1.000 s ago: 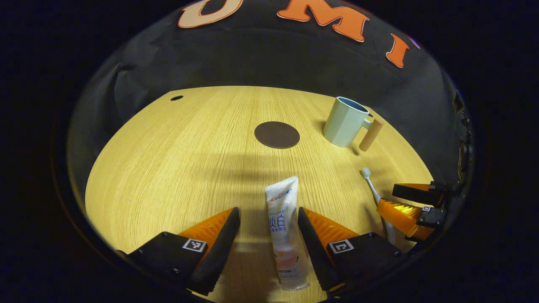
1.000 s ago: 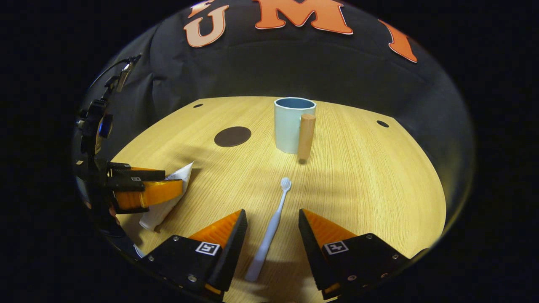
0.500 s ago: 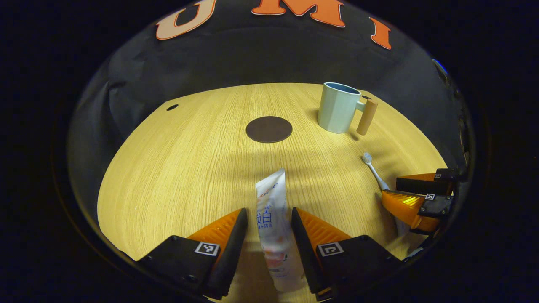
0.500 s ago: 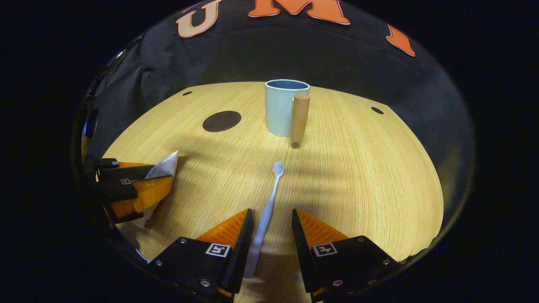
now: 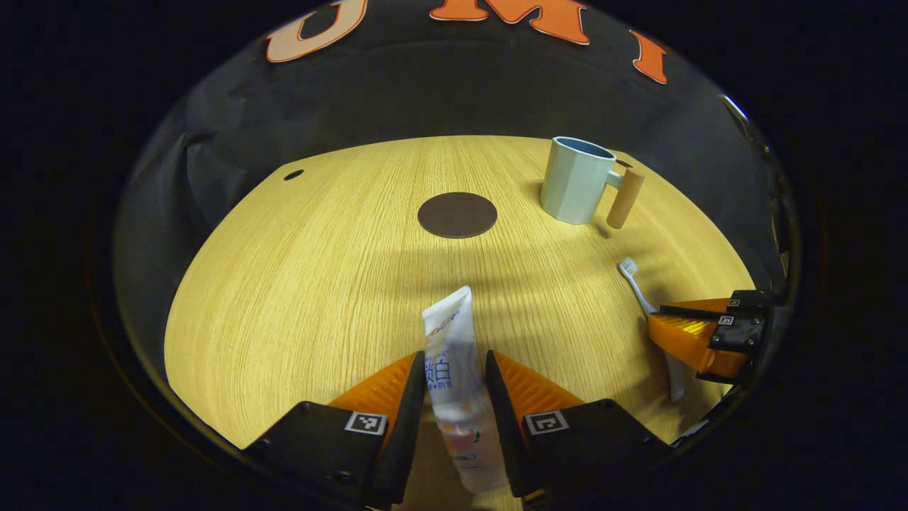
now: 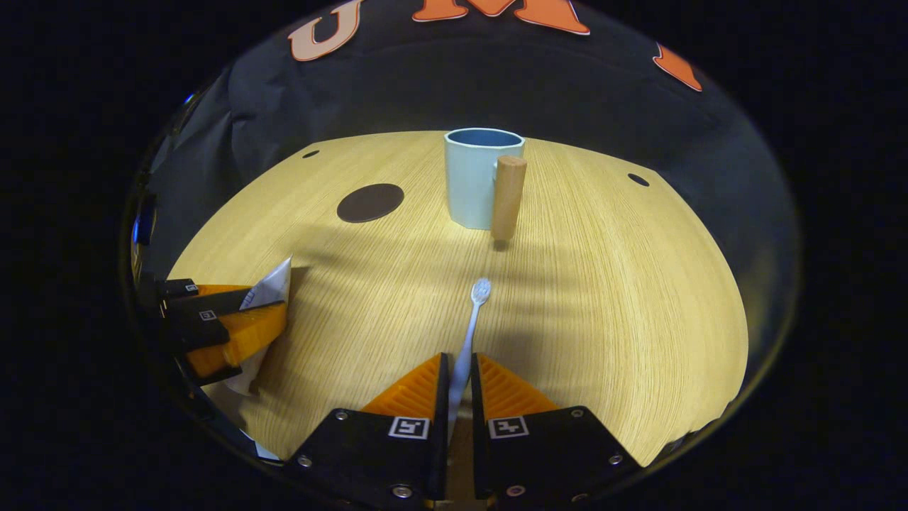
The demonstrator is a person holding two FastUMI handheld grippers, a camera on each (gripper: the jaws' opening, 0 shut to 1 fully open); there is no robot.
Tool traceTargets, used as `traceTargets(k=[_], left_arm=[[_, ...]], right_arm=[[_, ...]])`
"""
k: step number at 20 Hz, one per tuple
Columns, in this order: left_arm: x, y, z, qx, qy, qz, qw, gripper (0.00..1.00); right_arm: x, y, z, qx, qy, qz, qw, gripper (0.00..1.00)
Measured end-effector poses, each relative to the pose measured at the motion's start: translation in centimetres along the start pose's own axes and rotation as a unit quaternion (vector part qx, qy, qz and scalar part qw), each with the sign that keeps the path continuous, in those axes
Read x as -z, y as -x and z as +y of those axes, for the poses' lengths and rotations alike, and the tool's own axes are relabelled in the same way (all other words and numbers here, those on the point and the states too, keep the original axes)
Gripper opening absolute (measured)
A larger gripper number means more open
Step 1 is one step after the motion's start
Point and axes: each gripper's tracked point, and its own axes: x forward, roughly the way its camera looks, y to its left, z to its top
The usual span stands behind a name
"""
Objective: Put the toothbrush and toothpaste on the desktop into the cup, then pick up the cup and place it on the coaster on the desktop.
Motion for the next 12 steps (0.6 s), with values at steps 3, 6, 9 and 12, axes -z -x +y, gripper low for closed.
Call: traceTargets(k=[3,6,9,12], left_arm=[[0.1,-0.2,-0.3,0.001,0.001,0.005,1.0,0.5],[0.0,0.1,0.0,0.0,0.001,0.005,1.0,0.48],[-0.2,0.0,0.1,-0.004,0.01,0.007,1.0,0.36],[-0.6,0.1,0.0,0.005,0.017,0.005,1.0,0.24]], right_arm=[[-0.2,-0.2,0.1,-0.002,-0.002,0.001,1.0,0.15],[-0.4,-0.3,0.5,-0.013,-0.006,0.0,1.0,0.07],[-0.5,-0.2,0.7,-0.017,-0.004,-0.002,1.0,0.06],[-1.0,0.3,0.7,-0.024,-0.004,-0.013,1.0,0.06]])
